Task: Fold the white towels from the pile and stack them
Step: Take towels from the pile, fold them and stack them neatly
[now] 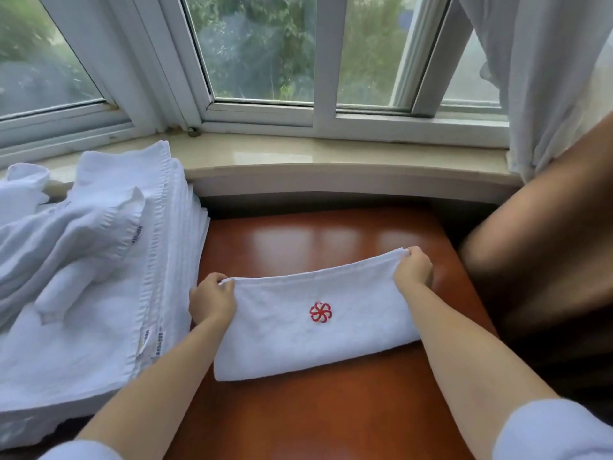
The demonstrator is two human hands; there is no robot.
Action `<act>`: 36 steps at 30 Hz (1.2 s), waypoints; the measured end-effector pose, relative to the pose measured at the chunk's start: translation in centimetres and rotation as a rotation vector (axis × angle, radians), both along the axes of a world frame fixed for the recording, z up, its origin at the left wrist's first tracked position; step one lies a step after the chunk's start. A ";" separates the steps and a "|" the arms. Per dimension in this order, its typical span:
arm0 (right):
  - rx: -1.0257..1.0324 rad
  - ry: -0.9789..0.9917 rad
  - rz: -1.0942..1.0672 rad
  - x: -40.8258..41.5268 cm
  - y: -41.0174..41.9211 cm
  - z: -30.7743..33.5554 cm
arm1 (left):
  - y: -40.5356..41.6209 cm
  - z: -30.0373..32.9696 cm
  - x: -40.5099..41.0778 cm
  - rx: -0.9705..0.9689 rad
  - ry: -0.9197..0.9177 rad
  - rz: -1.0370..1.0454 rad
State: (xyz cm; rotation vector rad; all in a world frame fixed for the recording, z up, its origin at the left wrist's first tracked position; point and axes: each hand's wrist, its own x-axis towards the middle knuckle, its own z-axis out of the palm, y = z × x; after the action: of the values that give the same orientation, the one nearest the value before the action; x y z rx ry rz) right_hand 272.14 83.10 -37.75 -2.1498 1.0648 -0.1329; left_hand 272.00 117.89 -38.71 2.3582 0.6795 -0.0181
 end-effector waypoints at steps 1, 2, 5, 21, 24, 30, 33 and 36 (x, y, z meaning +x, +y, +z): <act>-0.010 -0.005 -0.004 0.4 0.1 -0.6 | -0.1 -0.6 0.3 -0.002 -0.023 0.009; -0.014 -0.007 0.004 0.7 0.1 -1.3 | -0.2 -1.2 0.5 0.007 -0.064 -0.004; -0.037 0.019 0.022 1.4 -0.1 -3.3 | -0.1 -2.9 1.1 0.057 -0.160 -0.070; -0.046 0.343 0.130 -1.9 -0.7 -4.1 | -0.2 -4.2 -1.7 -0.254 0.335 0.220; 0.249 0.348 0.149 -3.4 -0.7 -2.5 | 0.7 -3.1 -2.9 -0.483 0.459 0.176; 0.158 0.288 0.405 -5.4 1.3 1.3 | -1.0 -0.5 -5.3 -0.422 0.158 -0.184; 0.025 0.284 0.419 -6.6 2.9 2.3 | -2.1 0.0 -6.9 -0.127 0.042 -0.322; 0.034 0.262 0.451 -7.2 4.9 3.3 | -2.1 0.4 -7.6 -0.164 0.082 -0.299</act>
State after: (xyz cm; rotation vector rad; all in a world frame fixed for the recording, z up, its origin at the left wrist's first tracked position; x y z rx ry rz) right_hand 264.97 88.05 -34.47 -2.3617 0.6855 0.3827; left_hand 264.45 115.78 -38.30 2.2880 0.3428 -0.2918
